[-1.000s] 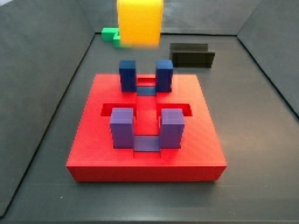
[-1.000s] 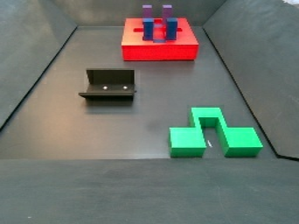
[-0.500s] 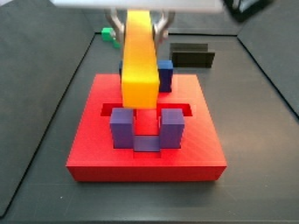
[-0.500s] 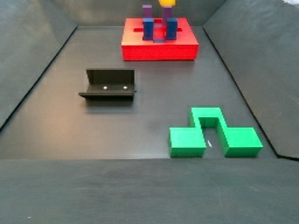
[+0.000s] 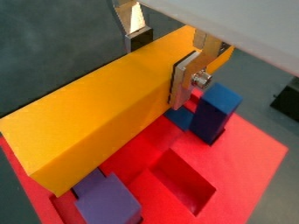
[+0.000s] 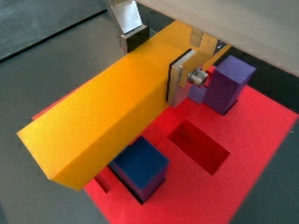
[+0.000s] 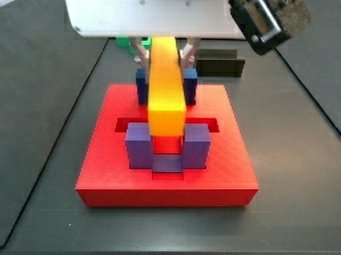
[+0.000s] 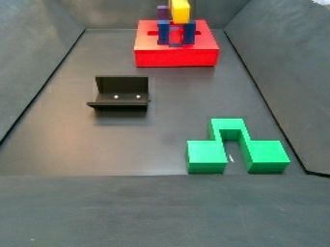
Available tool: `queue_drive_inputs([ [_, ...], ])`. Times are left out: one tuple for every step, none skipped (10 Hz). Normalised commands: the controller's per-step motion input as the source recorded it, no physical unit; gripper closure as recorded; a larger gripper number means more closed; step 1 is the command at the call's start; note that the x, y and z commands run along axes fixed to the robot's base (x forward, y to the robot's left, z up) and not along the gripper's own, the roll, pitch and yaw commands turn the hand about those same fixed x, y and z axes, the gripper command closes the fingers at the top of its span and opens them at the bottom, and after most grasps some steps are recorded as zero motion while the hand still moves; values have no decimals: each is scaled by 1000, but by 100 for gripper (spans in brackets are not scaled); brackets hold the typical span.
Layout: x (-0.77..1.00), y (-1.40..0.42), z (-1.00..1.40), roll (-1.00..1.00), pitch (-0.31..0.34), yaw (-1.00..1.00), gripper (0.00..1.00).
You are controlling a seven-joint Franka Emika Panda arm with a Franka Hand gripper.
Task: Pick up the yellow object. Move up. Move to above the board. Insert the yellow object.
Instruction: Insert the yellow object.
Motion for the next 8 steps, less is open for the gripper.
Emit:
queue_drive_inputs([
  [300, 0, -234, -80, -130, 14, 100],
  [51, 0, -100, 0, -81, 0, 100],
  [-17, 0, 0, 20, -46, 0, 100],
  [-134, 0, 0, 26, -36, -89, 100],
  [-186, 0, 0, 23, -33, -134, 100],
  [-211, 0, 0, 47, -34, -151, 100],
  [-60, -71, 0, 71, -16, -94, 100],
  [54, -120, -20, 99, -4, 0, 100],
])
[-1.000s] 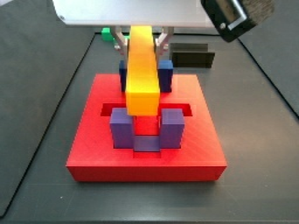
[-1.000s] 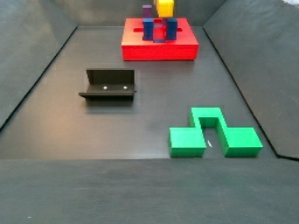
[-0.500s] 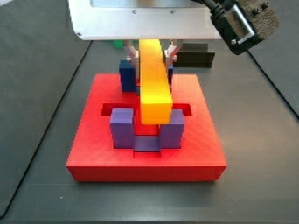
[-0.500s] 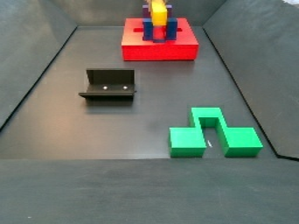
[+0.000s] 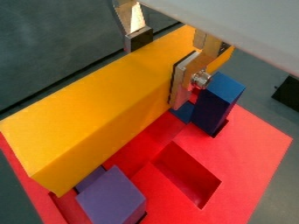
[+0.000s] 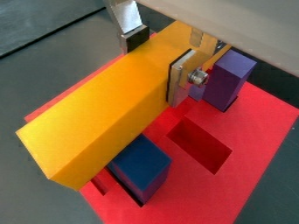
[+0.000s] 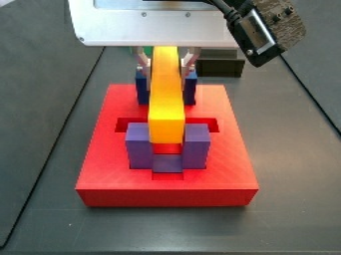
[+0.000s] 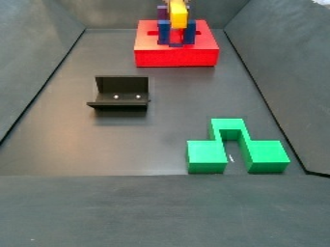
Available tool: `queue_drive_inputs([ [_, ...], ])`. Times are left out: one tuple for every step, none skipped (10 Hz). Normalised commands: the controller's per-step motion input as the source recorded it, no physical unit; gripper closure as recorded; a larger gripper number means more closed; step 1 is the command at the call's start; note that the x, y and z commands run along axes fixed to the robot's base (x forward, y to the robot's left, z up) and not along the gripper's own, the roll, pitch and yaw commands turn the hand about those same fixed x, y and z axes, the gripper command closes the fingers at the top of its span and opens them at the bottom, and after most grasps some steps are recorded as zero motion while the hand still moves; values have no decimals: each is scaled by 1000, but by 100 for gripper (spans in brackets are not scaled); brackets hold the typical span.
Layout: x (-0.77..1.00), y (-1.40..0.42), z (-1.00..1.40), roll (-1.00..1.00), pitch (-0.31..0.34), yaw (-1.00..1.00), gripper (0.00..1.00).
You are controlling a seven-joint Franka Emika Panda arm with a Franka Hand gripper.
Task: Pick up the yellow object. Move up. Move to above the board. Insert the yellow object.
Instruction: Insert the yellow object.
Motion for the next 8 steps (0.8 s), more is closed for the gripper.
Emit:
queue_drive_inputs([
  [89, -60, -34, 109, 0, 0, 100],
  [91, -77, -49, 113, 0, 0, 100],
  [191, -66, -77, 124, 0, 0, 100],
  [197, -6, -120, 134, 0, 0, 100],
  [74, -71, -51, 116, 0, 0, 100],
  [0, -37, -31, 94, 0, -6, 100],
  [0, -49, 0, 67, 0, -14, 100],
  [0, -77, 0, 116, 0, 0, 100],
])
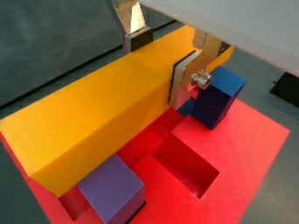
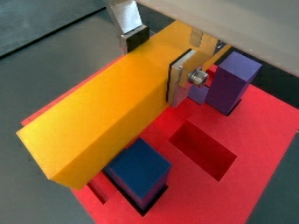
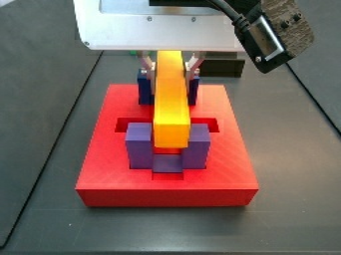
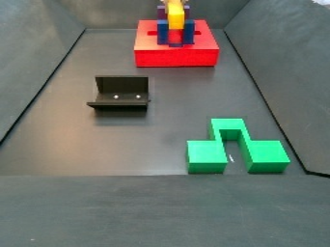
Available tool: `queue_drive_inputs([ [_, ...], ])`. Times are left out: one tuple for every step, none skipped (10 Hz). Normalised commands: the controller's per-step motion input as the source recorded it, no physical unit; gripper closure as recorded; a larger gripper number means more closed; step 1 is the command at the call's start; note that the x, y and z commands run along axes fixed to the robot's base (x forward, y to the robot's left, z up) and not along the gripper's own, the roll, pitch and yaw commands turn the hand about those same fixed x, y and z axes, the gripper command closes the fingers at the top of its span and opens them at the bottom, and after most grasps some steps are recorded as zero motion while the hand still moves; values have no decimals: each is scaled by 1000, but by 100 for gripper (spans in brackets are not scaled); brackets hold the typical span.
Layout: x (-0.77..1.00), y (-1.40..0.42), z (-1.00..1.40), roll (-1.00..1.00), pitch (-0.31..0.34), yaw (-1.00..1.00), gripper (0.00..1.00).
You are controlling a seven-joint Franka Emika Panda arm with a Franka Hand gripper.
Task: Pick up the yellow object. Move up. Move to above the board. Insert the yellow object.
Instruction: Insert the yellow object.
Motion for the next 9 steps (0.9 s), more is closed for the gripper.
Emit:
queue_drive_inputs([
  [0, -114, -91, 233, 0, 0, 100],
  [0, -180, -100, 316, 3, 0, 100],
  [0, -211, -69, 309, 11, -20, 100],
  [0, -203, -77, 297, 10, -6, 100],
  [0, -137, -83, 239, 7, 0, 100],
  [0, -34, -151, 197, 0, 0, 100],
  [0, 0, -183, 109, 0, 0, 100],
  [0, 0, -197, 0, 0, 0, 100],
  [0, 0, -217, 0, 0, 0, 100],
])
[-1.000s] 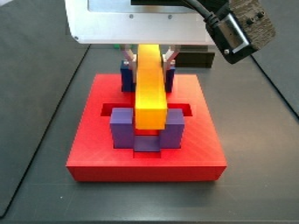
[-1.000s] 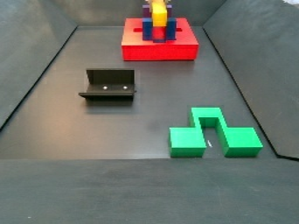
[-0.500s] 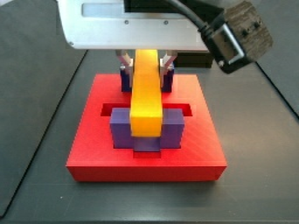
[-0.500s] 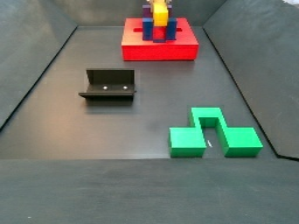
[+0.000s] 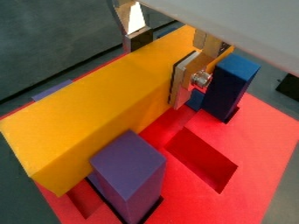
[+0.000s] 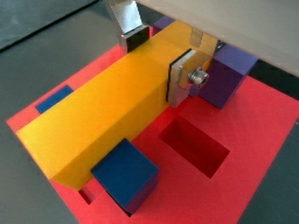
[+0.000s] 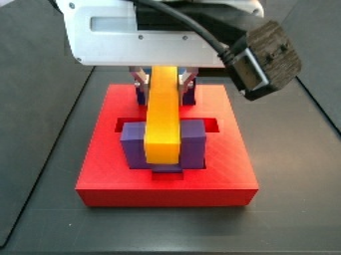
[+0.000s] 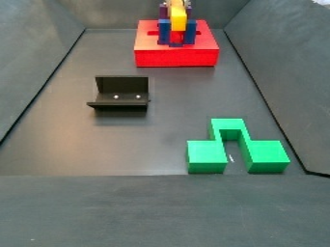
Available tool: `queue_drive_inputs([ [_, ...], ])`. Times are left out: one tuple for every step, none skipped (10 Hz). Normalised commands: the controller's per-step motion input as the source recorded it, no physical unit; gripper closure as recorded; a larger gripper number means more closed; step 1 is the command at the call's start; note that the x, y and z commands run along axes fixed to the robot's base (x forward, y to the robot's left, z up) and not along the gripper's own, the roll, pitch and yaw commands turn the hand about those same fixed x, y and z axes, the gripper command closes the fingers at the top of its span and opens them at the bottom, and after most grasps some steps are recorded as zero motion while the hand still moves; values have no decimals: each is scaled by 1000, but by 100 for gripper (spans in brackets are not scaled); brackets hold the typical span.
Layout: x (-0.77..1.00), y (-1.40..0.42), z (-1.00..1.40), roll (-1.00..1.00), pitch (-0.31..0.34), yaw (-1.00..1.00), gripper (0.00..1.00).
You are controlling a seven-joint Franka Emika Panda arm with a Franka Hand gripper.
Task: Pick up the yellow object. Move up. Move to above the board. Insert the yellow object.
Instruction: Insert the yellow object.
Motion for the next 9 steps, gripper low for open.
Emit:
queue_drive_inputs([
  [31, 0, -189, 0, 0, 0, 100],
  [94, 0, -137, 0, 0, 0, 100],
  [140, 0, -114, 0, 0, 0, 100],
  [157, 0, -103, 0, 0, 0, 100],
  [117, 46, -143, -14, 0, 0, 100],
  [94, 83, -166, -31, 0, 0, 100],
  [34, 46, -194, 0, 0, 0, 100],
  [0, 6, -180, 0, 0, 0, 100],
  [0, 0, -177, 0, 0, 0, 100],
])
